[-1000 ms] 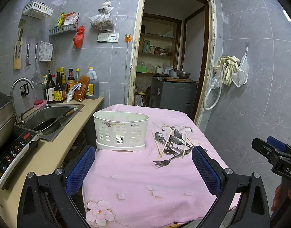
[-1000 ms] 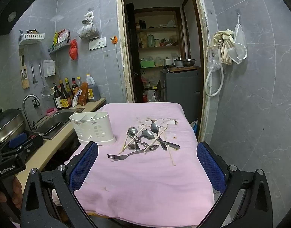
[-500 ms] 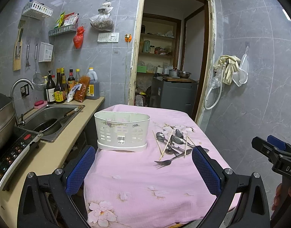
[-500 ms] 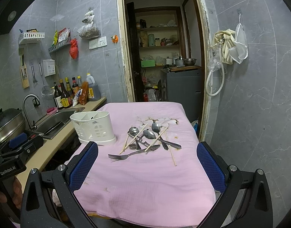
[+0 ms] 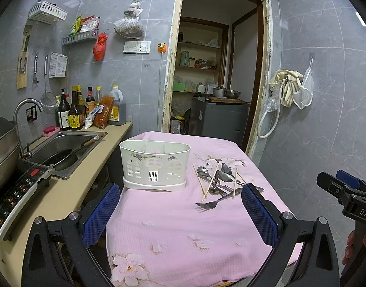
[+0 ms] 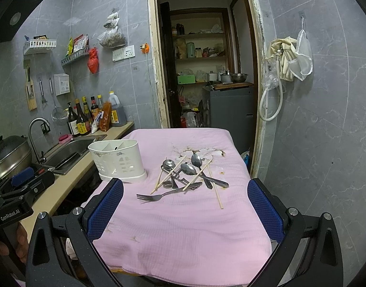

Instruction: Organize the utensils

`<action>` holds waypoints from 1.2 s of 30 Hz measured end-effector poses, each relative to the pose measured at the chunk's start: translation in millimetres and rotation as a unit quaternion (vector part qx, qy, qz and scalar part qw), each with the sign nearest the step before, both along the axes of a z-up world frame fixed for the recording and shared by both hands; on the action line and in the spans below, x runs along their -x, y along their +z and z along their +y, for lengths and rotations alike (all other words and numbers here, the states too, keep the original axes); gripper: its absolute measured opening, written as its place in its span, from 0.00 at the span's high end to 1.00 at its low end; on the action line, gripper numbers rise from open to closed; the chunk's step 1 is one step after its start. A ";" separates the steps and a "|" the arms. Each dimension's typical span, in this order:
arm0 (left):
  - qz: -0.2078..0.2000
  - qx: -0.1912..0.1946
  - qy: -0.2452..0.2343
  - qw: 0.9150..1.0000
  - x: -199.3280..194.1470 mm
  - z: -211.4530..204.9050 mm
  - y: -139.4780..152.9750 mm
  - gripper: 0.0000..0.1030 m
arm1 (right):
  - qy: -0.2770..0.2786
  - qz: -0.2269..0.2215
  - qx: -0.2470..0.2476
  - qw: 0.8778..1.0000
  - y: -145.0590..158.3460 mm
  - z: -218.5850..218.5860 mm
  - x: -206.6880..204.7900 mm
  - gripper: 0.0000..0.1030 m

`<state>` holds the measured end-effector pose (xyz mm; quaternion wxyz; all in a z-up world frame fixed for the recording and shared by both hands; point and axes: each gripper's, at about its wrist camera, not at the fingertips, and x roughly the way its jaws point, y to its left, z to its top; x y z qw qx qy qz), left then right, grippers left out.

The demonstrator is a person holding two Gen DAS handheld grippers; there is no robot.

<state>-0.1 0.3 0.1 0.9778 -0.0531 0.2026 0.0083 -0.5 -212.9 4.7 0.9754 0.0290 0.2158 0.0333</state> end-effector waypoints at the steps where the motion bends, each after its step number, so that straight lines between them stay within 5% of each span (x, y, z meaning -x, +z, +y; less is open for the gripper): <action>1: 0.000 0.000 0.000 1.000 0.0 0.0 0.0 0.01 | 0.000 0.000 0.000 1.000 -0.1 0.0 -0.1 0.01; 36: 0.010 0.002 -0.008 1.000 -11.6 10.3 -7.7 0.01 | -0.005 0.007 0.001 1.000 -14.3 20.7 -9.6 0.01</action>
